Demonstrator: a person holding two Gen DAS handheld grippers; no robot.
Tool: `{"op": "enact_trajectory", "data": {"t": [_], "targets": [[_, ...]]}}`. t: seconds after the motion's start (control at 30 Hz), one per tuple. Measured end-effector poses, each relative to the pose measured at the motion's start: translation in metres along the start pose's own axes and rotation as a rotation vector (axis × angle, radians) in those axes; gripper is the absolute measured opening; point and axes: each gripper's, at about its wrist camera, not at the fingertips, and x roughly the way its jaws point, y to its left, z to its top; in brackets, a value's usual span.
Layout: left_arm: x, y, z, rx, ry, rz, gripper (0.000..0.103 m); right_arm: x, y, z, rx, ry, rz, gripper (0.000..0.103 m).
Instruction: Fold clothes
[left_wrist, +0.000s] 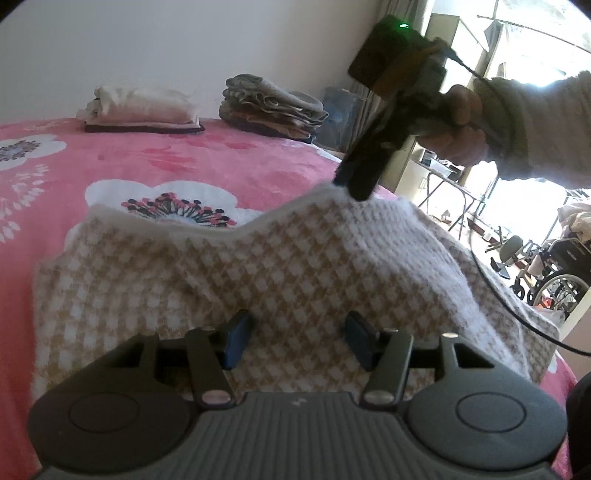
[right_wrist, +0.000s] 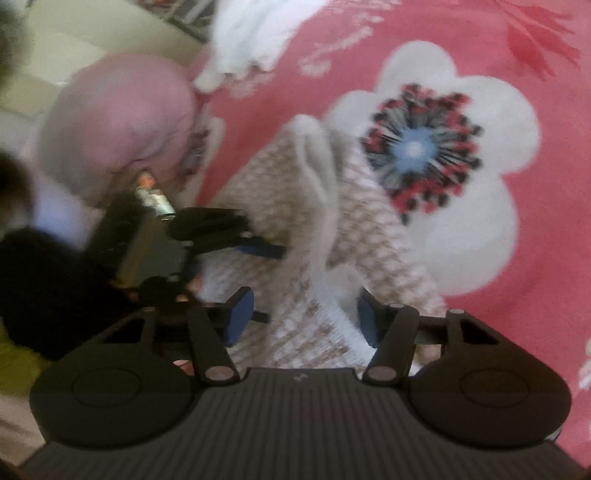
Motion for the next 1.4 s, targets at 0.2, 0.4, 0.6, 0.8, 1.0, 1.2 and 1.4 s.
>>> {"op": "enact_trajectory", "data": {"t": [0.2, 0.4, 0.6, 0.8, 1.0, 1.2, 1.4], "targets": [[-0.001, 0.004, -0.001, -0.012, -0.011, -0.019, 0.059, 0.008, -0.005, 0.010, 0.002, 0.031, 0.004, 0.026], [-0.002, -0.001, -0.002, 0.021, -0.027, -0.022, 0.059, -0.010, 0.053, 0.012, -0.154, -0.008, 0.051, 0.021], [-0.001, -0.001, -0.002, 0.017, -0.031, -0.029, 0.059, 0.002, 0.070, 0.015, -0.182, 0.080, 0.041, 0.027], [0.000, -0.001, 0.001, 0.026, -0.036, -0.018, 0.058, 0.019, 0.046, 0.027, -0.091, 0.112, -0.016, 0.047], [-0.019, 0.016, 0.012, -0.008, -0.026, -0.002, 0.058, 0.039, 0.064, 0.021, -0.210, 0.079, -0.205, 0.016], [-0.048, 0.046, 0.017, -0.117, 0.015, -0.068, 0.057, 0.050, 0.149, -0.032, -0.610, -0.001, -0.543, 0.014], [-0.071, 0.063, 0.025, -0.224, 0.043, -0.190, 0.057, 0.074, 0.211, -0.089, -1.034, 0.057, -0.775, 0.013]]}}
